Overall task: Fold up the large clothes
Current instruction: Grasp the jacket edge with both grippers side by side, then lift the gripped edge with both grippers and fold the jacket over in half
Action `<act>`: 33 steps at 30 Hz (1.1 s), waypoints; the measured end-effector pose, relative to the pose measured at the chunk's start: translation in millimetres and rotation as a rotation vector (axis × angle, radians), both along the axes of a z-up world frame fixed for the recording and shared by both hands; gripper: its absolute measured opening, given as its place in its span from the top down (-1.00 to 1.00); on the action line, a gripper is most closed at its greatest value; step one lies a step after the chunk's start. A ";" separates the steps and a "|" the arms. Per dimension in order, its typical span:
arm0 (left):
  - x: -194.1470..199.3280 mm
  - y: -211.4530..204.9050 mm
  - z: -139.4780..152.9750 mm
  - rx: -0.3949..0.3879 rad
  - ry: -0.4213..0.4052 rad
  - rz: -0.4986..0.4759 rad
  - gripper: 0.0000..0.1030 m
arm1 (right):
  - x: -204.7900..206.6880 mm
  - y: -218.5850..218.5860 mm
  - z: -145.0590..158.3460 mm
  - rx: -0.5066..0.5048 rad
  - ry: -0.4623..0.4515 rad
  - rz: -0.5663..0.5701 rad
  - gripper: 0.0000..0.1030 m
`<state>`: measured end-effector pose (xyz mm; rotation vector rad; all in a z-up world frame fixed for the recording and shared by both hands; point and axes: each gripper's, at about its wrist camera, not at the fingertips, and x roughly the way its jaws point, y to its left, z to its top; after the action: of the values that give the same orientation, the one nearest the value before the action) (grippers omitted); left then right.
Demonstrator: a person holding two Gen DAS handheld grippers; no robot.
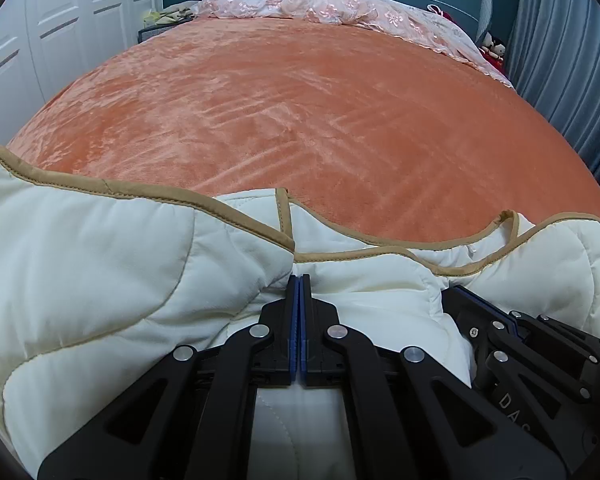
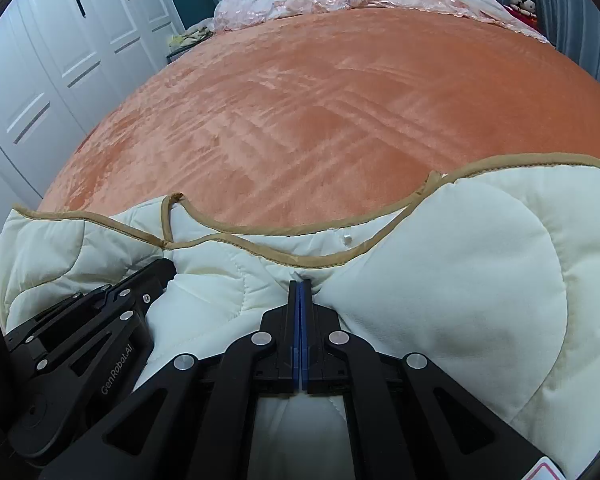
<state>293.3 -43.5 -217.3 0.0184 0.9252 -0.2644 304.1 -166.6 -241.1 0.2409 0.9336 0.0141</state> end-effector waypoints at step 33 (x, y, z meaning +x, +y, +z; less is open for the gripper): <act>-159.4 204.4 79.0 -0.360 0.183 0.319 0.08 | -163.6 56.8 61.4 0.067 0.025 0.062 1.00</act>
<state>133.9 160.9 -138.3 -0.4886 1.0343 -0.1337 140.5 -109.8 -179.7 0.2745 0.9664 0.0997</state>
